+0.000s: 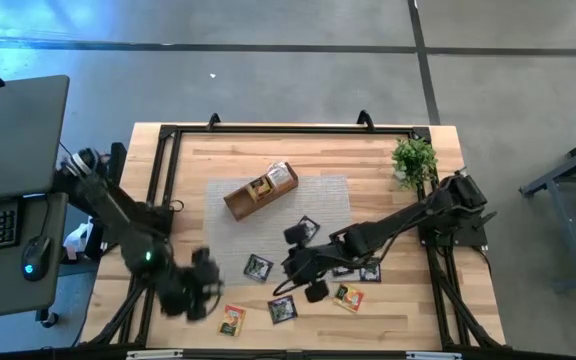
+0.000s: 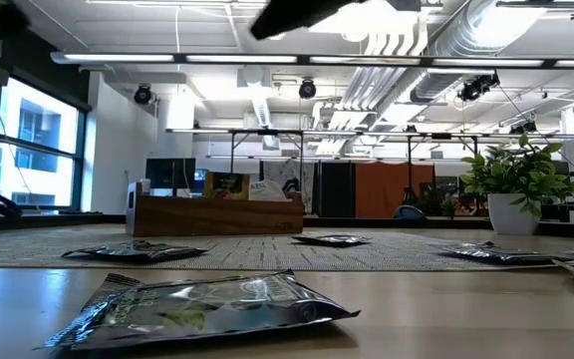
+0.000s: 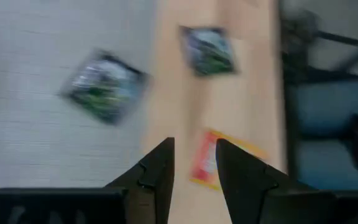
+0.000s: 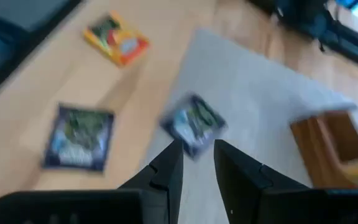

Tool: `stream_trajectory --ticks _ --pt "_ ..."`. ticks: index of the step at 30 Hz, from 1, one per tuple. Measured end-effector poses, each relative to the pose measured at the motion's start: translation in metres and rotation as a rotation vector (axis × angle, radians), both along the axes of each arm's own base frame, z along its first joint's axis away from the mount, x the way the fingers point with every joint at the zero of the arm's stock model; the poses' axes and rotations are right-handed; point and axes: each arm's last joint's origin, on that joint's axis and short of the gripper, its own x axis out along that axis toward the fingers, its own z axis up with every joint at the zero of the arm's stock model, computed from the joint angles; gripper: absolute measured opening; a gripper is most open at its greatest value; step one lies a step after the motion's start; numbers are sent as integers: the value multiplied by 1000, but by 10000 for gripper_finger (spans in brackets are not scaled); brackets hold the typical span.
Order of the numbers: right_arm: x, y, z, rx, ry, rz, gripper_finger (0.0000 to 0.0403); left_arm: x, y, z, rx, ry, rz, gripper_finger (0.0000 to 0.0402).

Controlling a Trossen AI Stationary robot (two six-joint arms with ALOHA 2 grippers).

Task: Pick & Place Tea
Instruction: Put the yellow tea bag into the middle section of the wooden organizer

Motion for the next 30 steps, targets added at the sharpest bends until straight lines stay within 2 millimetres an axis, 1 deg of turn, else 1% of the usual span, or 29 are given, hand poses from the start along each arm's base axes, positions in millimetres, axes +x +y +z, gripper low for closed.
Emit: stream_trajectory --ticks 3,6,10,13,16,19,20,22,25,28,30 --pt "14 1 -8 64 -56 41 87 -4 -26 -23 -32 14 -25 115" --pt "26 -2 -11 72 -129 105 87 -3 -41 -42 -36 38 -12 115" --pt "36 -7 -18 80 -164 175 87 0 -49 -62 -60 118 17 115" --pt "46 -6 -28 152 -204 265 82 3 -53 -72 -190 244 85 115" --pt "60 1 -50 173 -254 316 66 6 -57 -77 -340 378 149 115" --pt "72 7 -76 118 -242 358 33 9 -63 -79 -416 390 160 115" --pt "78 9 -82 108 -245 360 19 9 -64 -80 -416 384 157 115" --pt "86 12 -92 108 -211 368 6 10 -64 -82 -412 379 157 115" --pt "101 19 -103 157 -165 405 13 8 -62 -84 -380 403 167 115" --pt "119 27 -109 208 -163 437 5 6 -60 -86 -356 434 172 115" --pt "129 32 -113 212 -152 444 3 6 -59 -87 -346 429 178 115"
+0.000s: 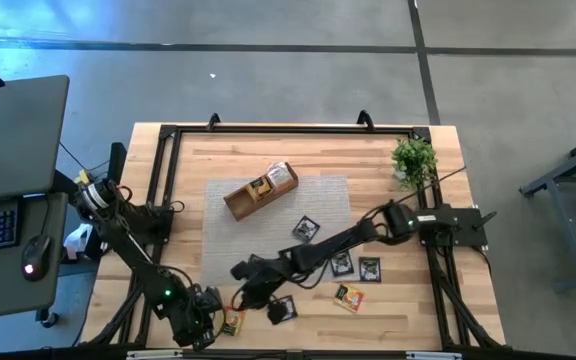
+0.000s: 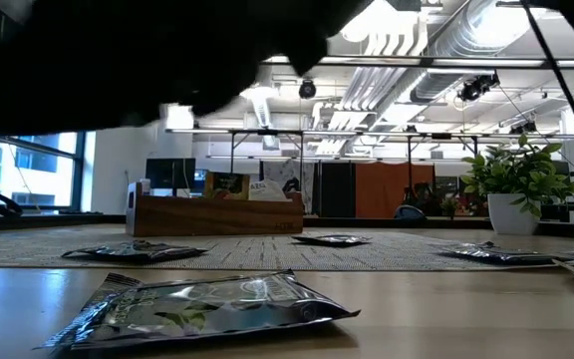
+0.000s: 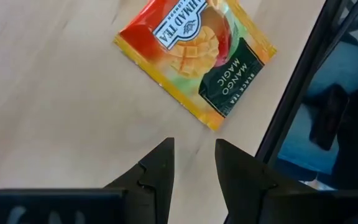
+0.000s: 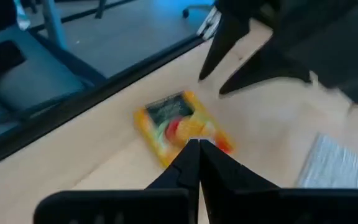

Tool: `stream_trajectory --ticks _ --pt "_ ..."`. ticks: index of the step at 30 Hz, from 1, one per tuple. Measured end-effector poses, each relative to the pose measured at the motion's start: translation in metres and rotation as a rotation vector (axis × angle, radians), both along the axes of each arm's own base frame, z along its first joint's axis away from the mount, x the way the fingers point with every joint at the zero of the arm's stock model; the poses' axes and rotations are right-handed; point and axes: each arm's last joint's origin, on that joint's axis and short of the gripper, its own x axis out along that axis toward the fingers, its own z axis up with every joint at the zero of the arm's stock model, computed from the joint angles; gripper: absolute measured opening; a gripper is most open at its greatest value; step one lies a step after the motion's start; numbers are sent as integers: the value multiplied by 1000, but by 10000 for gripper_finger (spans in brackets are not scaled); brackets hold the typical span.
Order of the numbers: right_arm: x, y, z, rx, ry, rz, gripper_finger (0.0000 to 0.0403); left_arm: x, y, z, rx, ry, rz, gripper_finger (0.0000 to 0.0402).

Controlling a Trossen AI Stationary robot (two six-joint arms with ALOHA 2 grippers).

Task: Pick & Place Tea
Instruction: Put the yellow tea bag into the middle section of the wooden organizer

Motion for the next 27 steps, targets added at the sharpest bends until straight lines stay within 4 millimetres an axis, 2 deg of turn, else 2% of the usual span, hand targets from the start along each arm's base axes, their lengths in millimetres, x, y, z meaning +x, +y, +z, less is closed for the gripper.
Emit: stream_trajectory --ticks 7,12,14,18,24,27 --pt "19 9 -20 57 99 9 3 0 0 0 -7 18 -8 115" --pt "18 8 -38 54 157 -11 2 -1 0 0 -3 20 -9 115" --pt "17 7 -38 28 167 -36 3 -1 0 0 -3 19 -9 115" --pt "19 -3 -38 -33 176 -88 2 -1 0 0 -1 20 -8 115" --pt "20 -29 -36 -143 235 -288 1 1 2 0 31 -28 27 115" --pt "19 -35 -35 -148 268 -355 2 2 3 0 53 -64 84 115"
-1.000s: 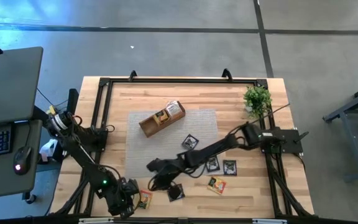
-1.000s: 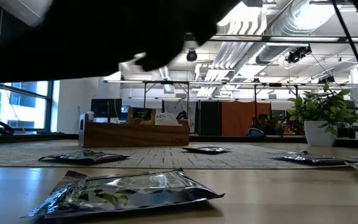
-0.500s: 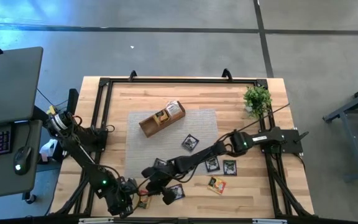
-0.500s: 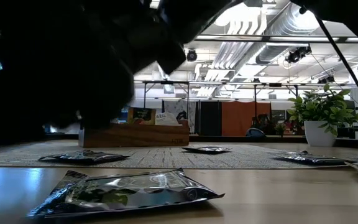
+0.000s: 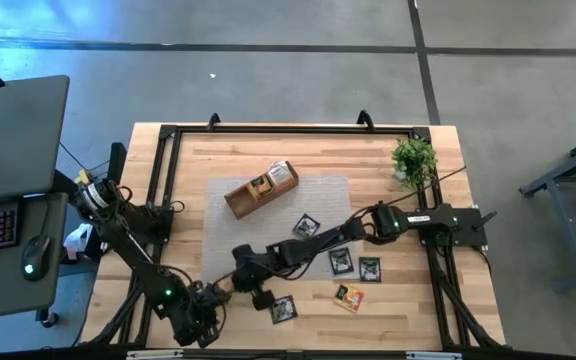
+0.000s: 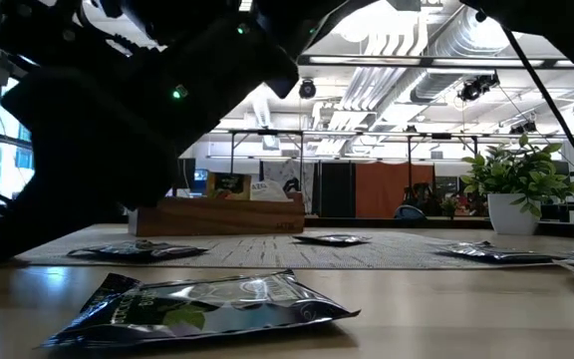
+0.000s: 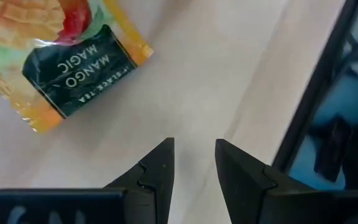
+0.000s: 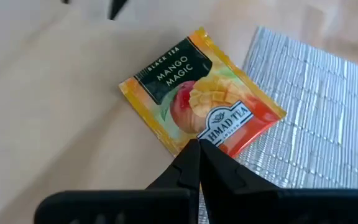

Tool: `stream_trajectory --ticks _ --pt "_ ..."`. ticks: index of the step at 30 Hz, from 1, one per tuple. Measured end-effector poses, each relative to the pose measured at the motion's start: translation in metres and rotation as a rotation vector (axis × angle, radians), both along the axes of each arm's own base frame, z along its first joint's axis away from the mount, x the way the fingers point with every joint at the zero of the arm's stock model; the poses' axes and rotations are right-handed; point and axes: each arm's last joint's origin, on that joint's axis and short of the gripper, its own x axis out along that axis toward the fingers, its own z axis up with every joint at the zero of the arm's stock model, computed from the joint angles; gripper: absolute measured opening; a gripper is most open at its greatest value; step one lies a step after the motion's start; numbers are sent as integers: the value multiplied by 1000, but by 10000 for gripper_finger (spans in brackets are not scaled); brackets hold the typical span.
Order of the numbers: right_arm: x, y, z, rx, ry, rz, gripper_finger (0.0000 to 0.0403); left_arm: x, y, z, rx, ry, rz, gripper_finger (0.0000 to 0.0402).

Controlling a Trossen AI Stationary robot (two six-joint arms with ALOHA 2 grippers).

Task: Pick & Place Tea
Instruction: Put the yellow tea bag into the middle section of the wooden organizer

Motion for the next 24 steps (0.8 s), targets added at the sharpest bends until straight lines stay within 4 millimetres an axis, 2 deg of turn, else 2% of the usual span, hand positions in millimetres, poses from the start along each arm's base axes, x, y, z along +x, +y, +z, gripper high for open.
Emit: stream_trajectory --ticks 9,17,24 --pt "1 -3 0 -55 -24 -100 1 -2 8 -2 60 3 148 115" --pt "5 -4 2 -34 -83 -199 1 -6 17 1 61 -97 473 115" --pt "3 -5 0 -16 -47 -270 1 -17 14 -3 4 -40 619 115"
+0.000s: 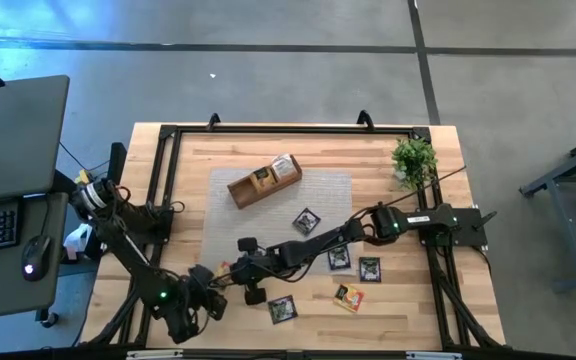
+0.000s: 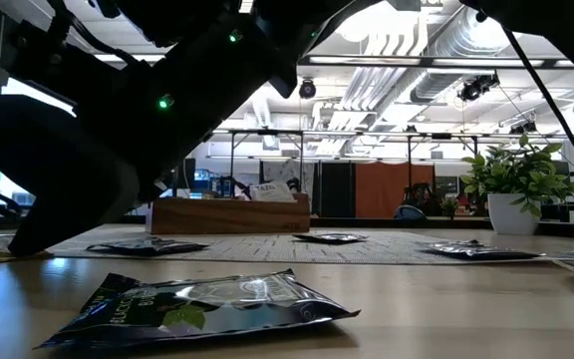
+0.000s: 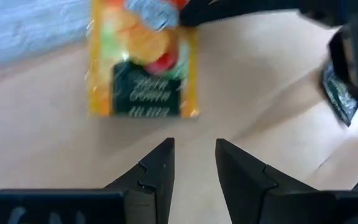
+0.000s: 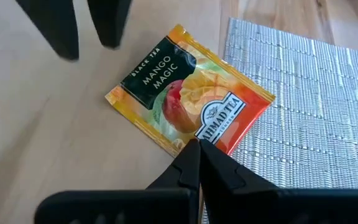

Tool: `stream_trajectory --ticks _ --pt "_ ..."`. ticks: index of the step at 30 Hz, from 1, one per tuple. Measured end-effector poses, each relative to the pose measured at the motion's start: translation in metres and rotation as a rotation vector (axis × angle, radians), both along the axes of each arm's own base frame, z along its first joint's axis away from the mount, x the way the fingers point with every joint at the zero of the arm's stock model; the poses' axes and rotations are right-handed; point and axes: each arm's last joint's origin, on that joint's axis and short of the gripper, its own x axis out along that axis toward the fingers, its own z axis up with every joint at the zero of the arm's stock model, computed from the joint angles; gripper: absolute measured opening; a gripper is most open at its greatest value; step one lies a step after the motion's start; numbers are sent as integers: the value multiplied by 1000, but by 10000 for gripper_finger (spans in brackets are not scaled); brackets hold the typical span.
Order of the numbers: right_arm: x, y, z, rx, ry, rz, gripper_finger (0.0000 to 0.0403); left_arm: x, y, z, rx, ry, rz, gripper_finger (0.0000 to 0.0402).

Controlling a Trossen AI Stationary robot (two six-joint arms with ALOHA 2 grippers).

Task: Pick & Place Tea
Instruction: Put the yellow tea bag into the middle section of the wooden organizer

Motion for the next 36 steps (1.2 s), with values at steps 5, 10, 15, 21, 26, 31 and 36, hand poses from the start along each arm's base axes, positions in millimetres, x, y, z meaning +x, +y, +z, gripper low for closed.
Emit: stream_trajectory --ticks 5,10,15,21,26,31,36 --pt "2 1 2 27 -22 15 1 -15 0 -3 11 33 76 115" --pt "4 3 4 80 -51 23 1 -17 5 -12 92 30 132 115" --pt "4 3 4 96 -50 38 1 -13 6 -22 145 22 150 115" --pt "4 5 5 133 -52 77 1 -11 6 -24 169 -5 152 115" --pt "4 5 5 136 -54 80 1 -9 9 -25 207 -57 156 115" --pt "4 6 5 152 -51 100 1 -6 7 -25 219 -66 109 115" --pt "5 6 5 154 -53 105 0 -2 4 -25 238 -40 -6 115"
